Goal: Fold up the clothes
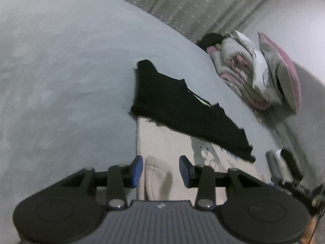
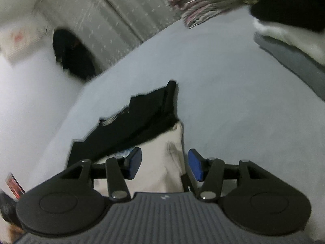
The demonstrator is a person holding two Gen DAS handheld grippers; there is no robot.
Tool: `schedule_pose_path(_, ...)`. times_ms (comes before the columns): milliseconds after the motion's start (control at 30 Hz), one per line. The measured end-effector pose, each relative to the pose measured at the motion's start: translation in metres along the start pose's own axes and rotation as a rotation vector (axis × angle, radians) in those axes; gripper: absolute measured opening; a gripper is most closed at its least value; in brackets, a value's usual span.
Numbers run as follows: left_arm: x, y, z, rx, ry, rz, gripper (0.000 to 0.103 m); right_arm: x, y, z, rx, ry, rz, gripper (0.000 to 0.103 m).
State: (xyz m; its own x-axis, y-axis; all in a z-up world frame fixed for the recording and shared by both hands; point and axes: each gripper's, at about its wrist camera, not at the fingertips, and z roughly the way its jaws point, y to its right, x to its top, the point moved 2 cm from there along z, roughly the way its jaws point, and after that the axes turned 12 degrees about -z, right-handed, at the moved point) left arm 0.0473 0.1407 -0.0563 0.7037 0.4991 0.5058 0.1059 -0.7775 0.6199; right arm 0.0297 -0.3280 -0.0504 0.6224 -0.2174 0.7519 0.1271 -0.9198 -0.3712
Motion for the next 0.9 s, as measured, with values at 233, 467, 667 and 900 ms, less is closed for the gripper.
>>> schedule_pose_path(233, -0.014, 0.016, 0.003, 0.113, 0.036, 0.179, 0.022, -0.008, -0.015, 0.018, -0.076, -0.051, -0.149, 0.036)
schedule_pose_path(467, -0.022, 0.026, -0.001, 0.123, 0.069, 0.251, 0.010, -0.008, -0.024, 0.031, -0.116, -0.040, -0.171, 0.017)
schedule_pose_path(667, -0.022, 0.026, -0.007, 0.097, 0.079, 0.236, 0.009, -0.005, -0.029, 0.029, -0.131, -0.020, -0.180, 0.013)
schedule_pose_path(900, -0.021, 0.027, -0.010, 0.084, 0.090, 0.213, 0.009, -0.003, -0.032, 0.027, -0.134, -0.005, -0.186, 0.009)
